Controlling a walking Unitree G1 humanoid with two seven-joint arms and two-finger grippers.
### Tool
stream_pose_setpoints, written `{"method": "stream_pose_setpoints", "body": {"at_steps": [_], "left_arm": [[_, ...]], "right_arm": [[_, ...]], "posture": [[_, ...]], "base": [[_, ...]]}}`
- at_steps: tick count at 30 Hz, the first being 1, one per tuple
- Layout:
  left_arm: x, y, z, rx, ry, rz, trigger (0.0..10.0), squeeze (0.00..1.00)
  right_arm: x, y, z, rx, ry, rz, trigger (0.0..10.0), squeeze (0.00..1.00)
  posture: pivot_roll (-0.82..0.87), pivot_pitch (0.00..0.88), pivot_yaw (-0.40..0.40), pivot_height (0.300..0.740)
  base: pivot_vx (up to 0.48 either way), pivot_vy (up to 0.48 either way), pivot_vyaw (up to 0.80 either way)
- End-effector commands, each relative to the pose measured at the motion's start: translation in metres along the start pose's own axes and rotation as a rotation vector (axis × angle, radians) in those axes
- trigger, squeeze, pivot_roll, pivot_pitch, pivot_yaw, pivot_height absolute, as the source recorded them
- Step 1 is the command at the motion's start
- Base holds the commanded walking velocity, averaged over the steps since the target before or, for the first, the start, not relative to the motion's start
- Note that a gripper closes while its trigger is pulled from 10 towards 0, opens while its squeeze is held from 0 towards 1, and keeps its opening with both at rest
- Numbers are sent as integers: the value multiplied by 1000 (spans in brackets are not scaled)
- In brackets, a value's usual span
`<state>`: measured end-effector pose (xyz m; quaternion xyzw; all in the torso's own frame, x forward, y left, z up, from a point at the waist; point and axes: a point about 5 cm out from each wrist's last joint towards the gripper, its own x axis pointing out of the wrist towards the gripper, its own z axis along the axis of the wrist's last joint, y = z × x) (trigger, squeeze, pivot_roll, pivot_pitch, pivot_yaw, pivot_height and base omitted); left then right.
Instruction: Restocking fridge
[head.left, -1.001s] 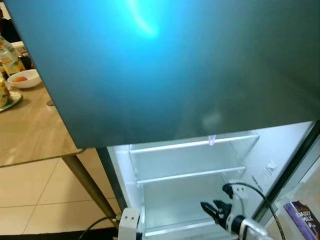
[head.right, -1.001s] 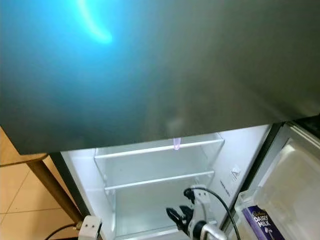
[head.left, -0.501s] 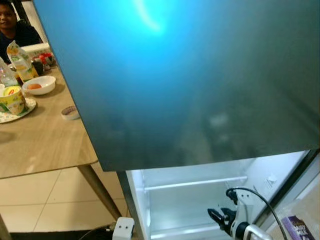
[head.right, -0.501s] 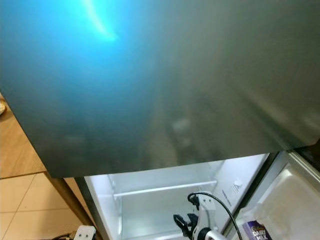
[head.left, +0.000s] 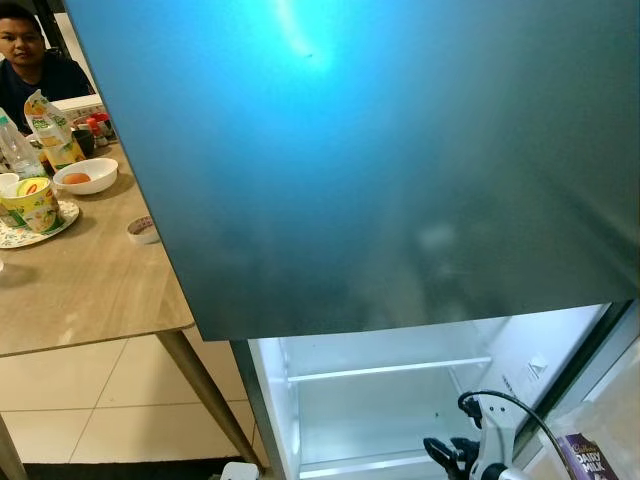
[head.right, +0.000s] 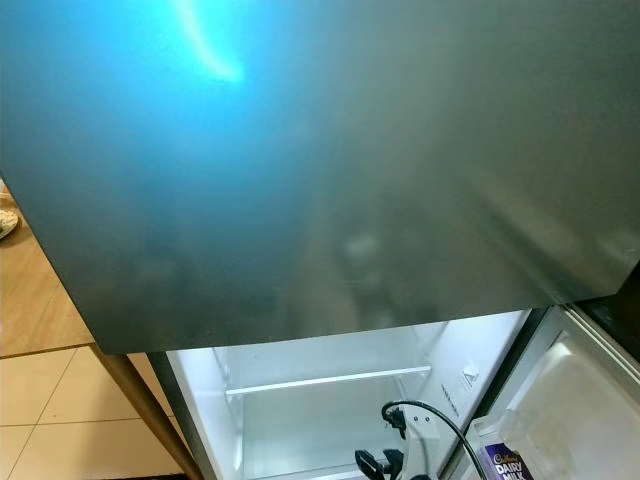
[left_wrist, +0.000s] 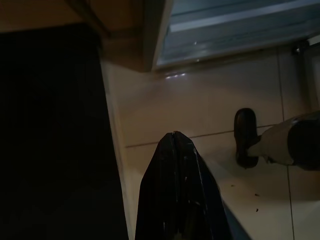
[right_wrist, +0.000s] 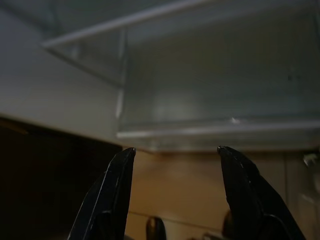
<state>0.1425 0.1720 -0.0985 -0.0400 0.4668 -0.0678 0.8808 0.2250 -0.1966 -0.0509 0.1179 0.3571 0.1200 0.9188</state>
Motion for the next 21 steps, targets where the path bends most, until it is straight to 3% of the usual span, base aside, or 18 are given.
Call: {"method": "stream_pose_setpoints", "body": {"at_steps": [1, 8, 14, 21], "left_arm": [[-4, 9, -8, -2, 37, 30, 10000, 0], [-5, 14, -14, 66, 104, 94, 10000, 0], [-5, 16, -16, 86, 131, 117, 10000, 0], [-6, 17, -18, 86, 153, 136, 10000, 0]], "right_arm": [[-4, -3, -13, -49, 64, -33, 10000, 0], [-16, -15, -41, -100, 176, -176, 10000, 0], [-31, -28, -62, -1, 223, -312, 10000, 0], [-44, -42, -72, -8, 266, -404, 10000, 0]], "posture": [[-91, 0, 22, 740], [-92, 0, 22, 740], [-93, 0, 15, 740], [-100, 0, 12, 740]], "base": [[0, 0, 0], [0, 0, 0], [0, 0, 0], [0, 0, 0]]}}
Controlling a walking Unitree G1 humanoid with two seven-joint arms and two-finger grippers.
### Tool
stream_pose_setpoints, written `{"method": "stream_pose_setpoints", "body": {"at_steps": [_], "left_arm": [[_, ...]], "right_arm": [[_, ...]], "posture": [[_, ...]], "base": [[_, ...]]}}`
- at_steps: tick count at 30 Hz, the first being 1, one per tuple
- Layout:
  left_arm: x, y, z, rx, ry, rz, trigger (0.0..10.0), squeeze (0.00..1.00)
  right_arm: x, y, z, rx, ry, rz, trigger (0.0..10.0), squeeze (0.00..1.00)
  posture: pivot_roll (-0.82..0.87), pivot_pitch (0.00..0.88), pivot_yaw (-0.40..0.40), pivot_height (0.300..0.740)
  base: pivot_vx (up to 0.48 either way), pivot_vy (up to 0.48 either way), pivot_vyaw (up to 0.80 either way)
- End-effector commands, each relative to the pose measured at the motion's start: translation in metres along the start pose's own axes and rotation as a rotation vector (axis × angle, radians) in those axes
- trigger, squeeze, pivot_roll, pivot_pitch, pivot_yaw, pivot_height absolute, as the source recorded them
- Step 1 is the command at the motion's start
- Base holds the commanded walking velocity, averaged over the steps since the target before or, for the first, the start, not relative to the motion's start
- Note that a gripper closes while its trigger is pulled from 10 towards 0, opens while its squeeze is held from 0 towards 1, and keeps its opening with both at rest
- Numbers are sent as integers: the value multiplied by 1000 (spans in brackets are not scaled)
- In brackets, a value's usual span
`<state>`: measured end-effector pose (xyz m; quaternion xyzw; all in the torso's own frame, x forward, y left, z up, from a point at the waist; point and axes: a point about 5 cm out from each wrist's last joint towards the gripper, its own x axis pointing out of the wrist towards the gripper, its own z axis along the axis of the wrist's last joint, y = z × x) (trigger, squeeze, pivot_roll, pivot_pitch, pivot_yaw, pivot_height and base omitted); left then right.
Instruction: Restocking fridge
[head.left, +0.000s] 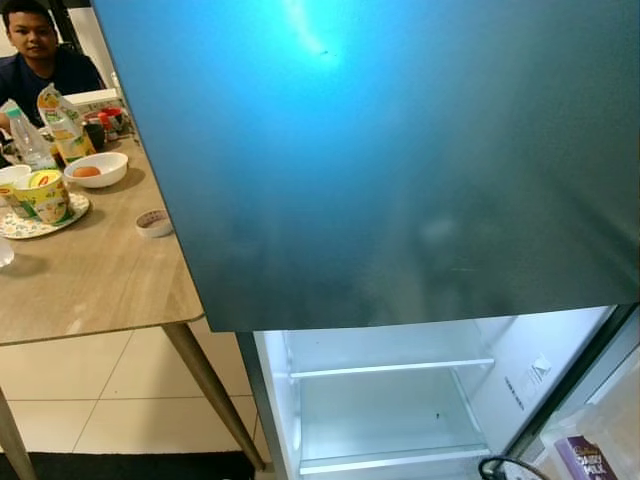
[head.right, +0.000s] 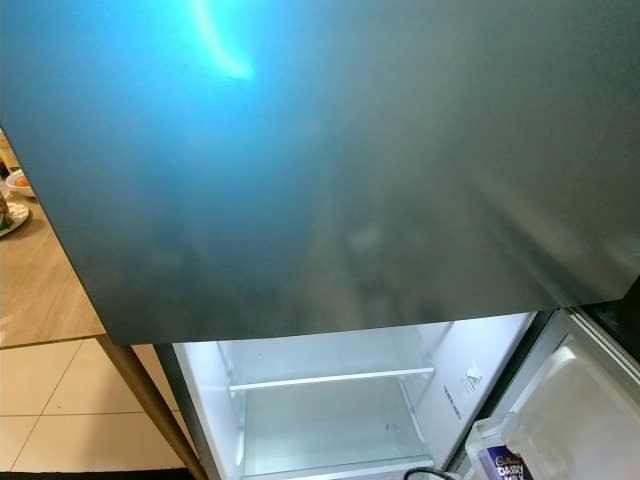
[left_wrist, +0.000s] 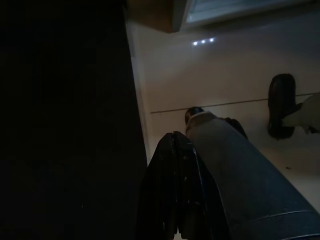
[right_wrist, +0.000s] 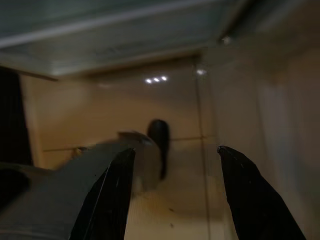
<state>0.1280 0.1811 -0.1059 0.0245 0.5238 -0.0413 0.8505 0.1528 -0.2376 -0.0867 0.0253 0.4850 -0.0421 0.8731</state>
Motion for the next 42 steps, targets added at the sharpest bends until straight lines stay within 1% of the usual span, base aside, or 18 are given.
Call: {"method": "stream_pose_setpoints", "body": {"at_steps": [1, 6, 10, 20, 33, 42], "left_arm": [[-1, 8, -3, 6, 18, 28, 10000, 0], [-2, 9, -6, 16, 31, 32, 10000, 0], [-2, 10, -7, 24, 37, 36, 10000, 0], [-2, 11, -6, 34, 36, 33, 10000, 0], [-2, 13, -4, 41, 30, 35, 10000, 0], [-2, 8, -5, 33, 29, 22, 10000, 0]], "right_arm": [[-1, -3, -3, 5, 13, -16, 10000, 0], [-2, -7, -4, -3, 24, -40, 10000, 0], [-2, -7, -4, -4, 23, -43, 10000, 0], [-1, -7, -2, -26, 27, -43, 10000, 0], [-2, -7, -6, -27, 39, -46, 10000, 0], [-2, -8, -6, -30, 39, -48, 10000, 0]], "posture": [[-100, 0, 12, 740], [-101, 0, 14, 740], [-101, 0, 15, 740], [-103, 0, 20, 740], [-104, 0, 25, 740], [-106, 0, 19, 740]], "base": [[0, 0, 0], [0, 0, 0], [-125, 0, 0], [-295, 0, 0], [-332, 0, 0], [-340, 0, 0]]}}
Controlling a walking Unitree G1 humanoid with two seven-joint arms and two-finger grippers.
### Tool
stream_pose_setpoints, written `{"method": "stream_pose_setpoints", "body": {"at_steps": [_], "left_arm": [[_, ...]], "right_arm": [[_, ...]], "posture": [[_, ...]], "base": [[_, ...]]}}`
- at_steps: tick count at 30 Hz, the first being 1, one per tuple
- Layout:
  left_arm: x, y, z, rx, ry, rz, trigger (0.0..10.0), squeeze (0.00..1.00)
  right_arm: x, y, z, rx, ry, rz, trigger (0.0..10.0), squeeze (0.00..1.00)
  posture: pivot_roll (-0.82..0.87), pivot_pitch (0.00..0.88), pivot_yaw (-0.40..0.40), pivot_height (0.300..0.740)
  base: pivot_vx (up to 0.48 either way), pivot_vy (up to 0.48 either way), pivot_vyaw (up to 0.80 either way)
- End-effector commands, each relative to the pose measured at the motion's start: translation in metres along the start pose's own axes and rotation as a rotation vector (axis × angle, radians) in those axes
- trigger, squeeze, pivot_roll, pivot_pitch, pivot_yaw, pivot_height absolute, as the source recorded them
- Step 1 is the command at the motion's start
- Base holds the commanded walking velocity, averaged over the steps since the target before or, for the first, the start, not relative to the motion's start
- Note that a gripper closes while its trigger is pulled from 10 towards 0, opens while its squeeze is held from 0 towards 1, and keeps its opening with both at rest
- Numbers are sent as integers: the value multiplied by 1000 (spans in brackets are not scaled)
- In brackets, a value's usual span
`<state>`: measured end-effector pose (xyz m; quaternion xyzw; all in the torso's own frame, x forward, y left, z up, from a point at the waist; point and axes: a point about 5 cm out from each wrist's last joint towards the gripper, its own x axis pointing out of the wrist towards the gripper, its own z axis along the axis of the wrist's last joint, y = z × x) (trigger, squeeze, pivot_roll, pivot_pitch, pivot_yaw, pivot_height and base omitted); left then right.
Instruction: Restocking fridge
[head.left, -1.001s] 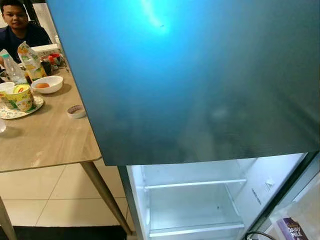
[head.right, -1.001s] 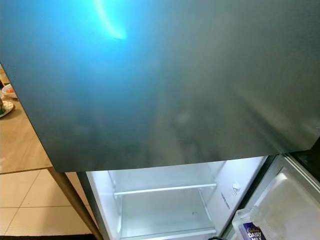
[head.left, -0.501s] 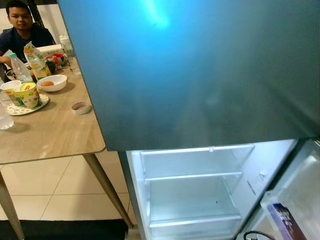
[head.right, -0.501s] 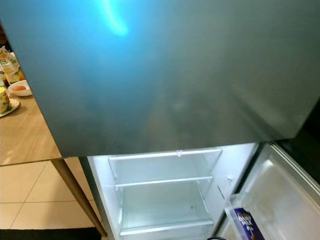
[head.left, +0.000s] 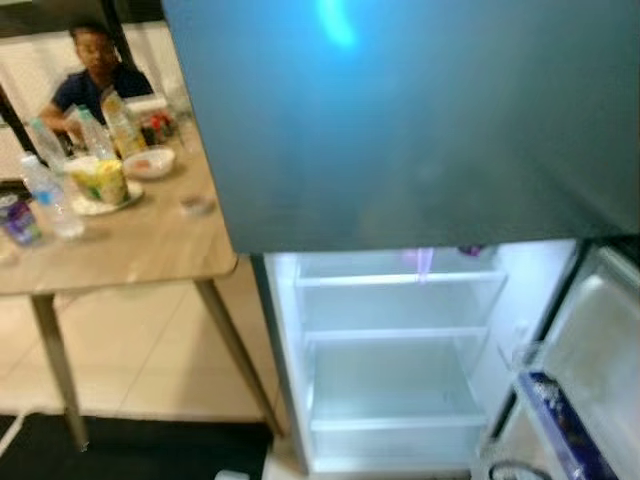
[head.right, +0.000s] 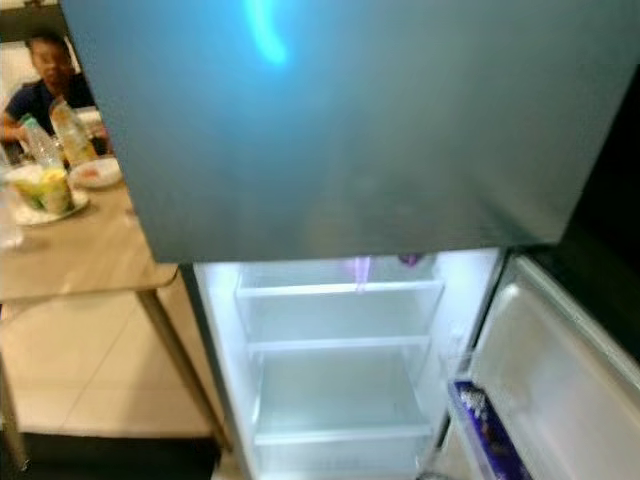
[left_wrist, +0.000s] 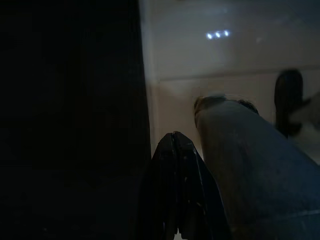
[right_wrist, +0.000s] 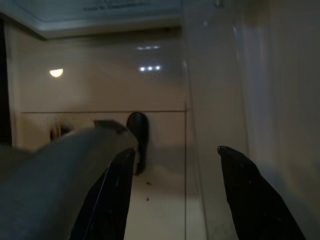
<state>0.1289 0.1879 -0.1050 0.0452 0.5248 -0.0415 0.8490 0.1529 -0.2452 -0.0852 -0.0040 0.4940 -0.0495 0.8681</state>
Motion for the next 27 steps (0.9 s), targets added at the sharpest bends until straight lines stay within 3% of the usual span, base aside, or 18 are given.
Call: {"method": "stream_pose_setpoints", "body": {"at_steps": [1, 24, 27], "left_arm": [[-1, 0, -6, -3, 24, 0, 10000, 0], [-1, -2, -6, -7, 23, -9, 10000, 0], [-1, -3, -6, -8, 22, -10, 10000, 0]], "right_arm": [[-1, -1, -7, 15, 21, -6, 10000, 0], [-2, 0, -10, 49, 19, 9, 10000, 0], [-2, 1, -11, 47, 27, 17, 10000, 0]], "posture": [[-106, 0, 19, 740], [-109, 0, 19, 740], [-110, 0, 19, 740]], "base": [[-337, 0, 0], [-349, 0, 0], [-352, 0, -662]]}}
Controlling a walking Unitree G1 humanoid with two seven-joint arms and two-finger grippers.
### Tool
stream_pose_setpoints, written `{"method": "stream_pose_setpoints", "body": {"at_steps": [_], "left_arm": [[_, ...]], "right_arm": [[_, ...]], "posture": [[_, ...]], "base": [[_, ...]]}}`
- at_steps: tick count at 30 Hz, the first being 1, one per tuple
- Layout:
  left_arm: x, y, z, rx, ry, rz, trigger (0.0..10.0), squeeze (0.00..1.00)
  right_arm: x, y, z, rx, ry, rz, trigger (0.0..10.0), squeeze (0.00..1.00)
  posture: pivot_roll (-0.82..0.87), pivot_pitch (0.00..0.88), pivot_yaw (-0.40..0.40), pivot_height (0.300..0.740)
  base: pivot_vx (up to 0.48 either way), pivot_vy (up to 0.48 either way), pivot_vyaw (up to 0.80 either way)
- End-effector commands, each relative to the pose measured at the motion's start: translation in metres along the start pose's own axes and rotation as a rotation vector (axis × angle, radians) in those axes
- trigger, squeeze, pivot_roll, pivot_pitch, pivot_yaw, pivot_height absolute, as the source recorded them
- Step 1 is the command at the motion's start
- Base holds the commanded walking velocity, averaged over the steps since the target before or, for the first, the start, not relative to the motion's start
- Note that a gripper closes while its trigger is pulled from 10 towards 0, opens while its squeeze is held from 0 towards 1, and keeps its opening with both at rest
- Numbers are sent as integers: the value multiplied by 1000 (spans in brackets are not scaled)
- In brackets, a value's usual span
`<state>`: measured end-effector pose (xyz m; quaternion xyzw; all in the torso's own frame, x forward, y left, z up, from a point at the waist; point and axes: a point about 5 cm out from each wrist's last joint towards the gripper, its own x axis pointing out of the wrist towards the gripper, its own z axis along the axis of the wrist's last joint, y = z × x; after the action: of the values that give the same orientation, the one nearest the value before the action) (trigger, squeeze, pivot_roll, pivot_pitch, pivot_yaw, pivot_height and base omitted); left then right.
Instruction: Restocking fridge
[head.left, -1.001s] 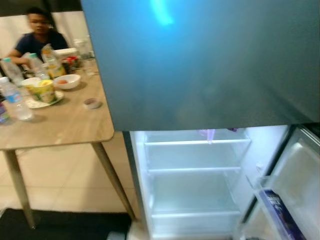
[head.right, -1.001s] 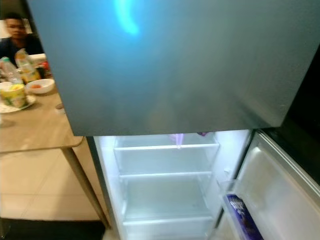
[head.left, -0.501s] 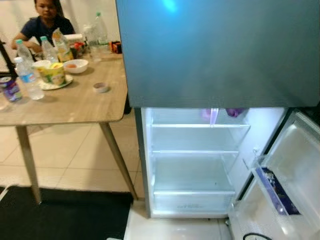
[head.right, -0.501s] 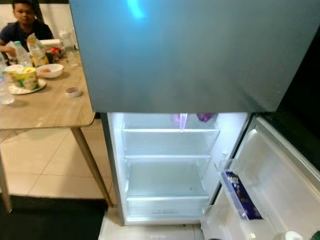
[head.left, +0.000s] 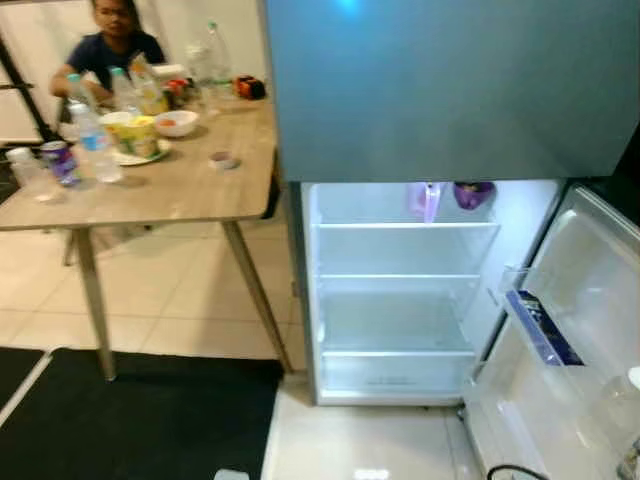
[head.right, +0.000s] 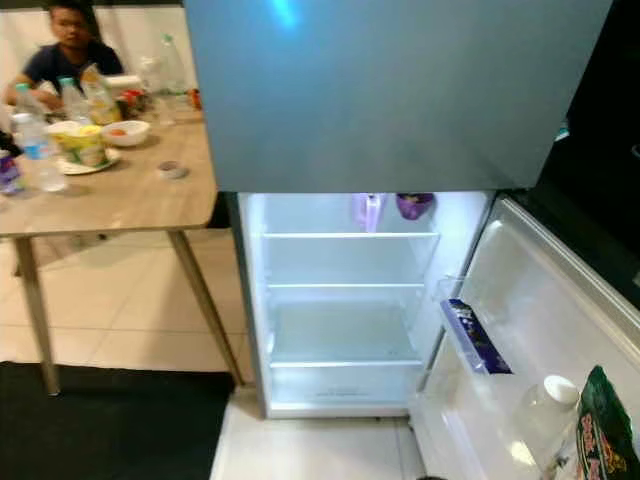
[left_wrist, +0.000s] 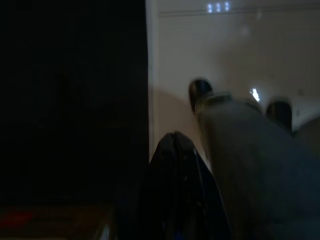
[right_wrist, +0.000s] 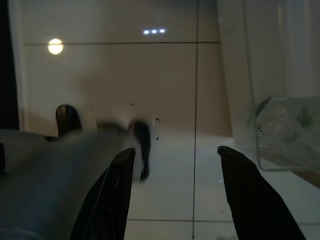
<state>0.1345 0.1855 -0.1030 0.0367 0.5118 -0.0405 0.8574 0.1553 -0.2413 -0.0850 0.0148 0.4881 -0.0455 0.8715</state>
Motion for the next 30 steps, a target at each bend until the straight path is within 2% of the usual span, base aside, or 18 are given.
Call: {"method": "stream_pose_setpoints", "body": {"at_steps": [1, 9, 12, 17, 26, 30], "left_arm": [[-2, -1, -12, 6, 53, -5, 10000, 0], [-2, -1, -13, 1, 56, -3, 10000, 0], [-2, 0, -13, 1, 54, -1, 10000, 0], [-2, 0, -12, 18, 46, -6, 10000, 0], [-3, 1, -12, -33, 38, -37, 10000, 0], [-3, 1, -13, -26, 45, -46, 10000, 0]], "right_arm": [[-3, -3, -14, 18, 41, -10, 10000, 0], [-3, -4, -14, 21, 40, -17, 10000, 0], [-3, -6, -14, 29, 37, -28, 10000, 0], [-4, -6, -15, 31, 40, -30, 10000, 0], [-4, -7, -17, 38, 45, -35, 10000, 0], [-4, -8, -18, 39, 46, -38, 10000, 0]], "posture": [[-110, 0, 19, 740], [-110, 0, 19, 740], [-111, 0, 20, 740], [-112, 0, 21, 740], [-113, 0, 21, 740], [-116, 0, 20, 740]], "base": [[-349, 0, -775], [-352, 0, -773], [-322, 0, 0], [0, 0, 0], [0, 0, 0], [0, -388, 0]]}}
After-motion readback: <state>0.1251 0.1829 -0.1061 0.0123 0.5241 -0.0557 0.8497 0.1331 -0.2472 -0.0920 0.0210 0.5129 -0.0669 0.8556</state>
